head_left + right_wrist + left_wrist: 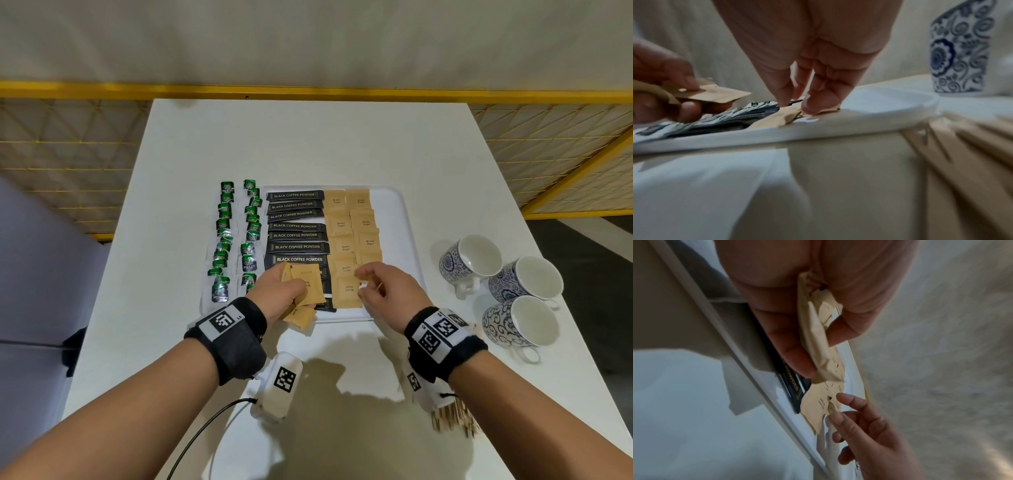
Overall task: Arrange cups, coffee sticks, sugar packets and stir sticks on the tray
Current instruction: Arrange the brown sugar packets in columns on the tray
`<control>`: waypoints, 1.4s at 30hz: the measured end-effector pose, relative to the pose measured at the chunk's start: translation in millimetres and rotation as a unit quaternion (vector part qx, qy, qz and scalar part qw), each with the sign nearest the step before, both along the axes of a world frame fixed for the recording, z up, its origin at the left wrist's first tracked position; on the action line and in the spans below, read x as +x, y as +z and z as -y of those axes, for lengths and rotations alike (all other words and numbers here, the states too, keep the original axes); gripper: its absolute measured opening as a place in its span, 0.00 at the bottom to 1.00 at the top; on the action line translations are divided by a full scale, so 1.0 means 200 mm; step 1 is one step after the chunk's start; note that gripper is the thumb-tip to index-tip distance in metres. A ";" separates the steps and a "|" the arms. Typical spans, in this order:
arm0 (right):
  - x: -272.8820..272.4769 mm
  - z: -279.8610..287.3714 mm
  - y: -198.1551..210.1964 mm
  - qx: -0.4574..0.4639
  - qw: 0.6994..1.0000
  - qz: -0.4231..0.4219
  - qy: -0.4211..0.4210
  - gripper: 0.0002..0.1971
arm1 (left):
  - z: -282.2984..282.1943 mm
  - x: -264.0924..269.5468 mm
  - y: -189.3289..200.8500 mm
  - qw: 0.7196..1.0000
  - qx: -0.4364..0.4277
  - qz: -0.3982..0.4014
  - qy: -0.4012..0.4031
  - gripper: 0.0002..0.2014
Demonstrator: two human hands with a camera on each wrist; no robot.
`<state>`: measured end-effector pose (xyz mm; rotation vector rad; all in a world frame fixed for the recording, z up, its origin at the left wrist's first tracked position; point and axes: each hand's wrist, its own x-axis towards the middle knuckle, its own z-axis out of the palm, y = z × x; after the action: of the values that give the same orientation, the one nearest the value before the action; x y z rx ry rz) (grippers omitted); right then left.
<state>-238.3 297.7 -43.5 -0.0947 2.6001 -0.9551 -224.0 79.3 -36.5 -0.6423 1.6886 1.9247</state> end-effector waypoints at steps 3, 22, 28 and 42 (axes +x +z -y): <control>-0.04 0.03 0.03 0.046 0.998 -0.020 0.044 0.19 | 0.01 0.00 0.01 1.000 -0.001 0.002 -0.003 0.14; -0.09 0.00 0.14 -0.134 0.986 0.084 -0.048 0.06 | 0.04 -0.01 0.03 0.999 -0.036 -0.006 -0.009 0.11; -0.04 -0.01 0.12 -0.067 0.990 -0.122 0.016 0.09 | 0.03 -0.01 0.03 0.999 -0.035 0.011 -0.014 0.15; 0.01 -0.02 0.02 -0.002 1.000 0.009 -0.027 0.11 | 0.00 0.02 0.02 0.995 -0.056 0.019 -0.079 0.18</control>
<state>-236.6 302.3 -39.8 -0.0175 2.5966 -0.9758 -220.7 79.1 -33.4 -0.5663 1.7770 1.7083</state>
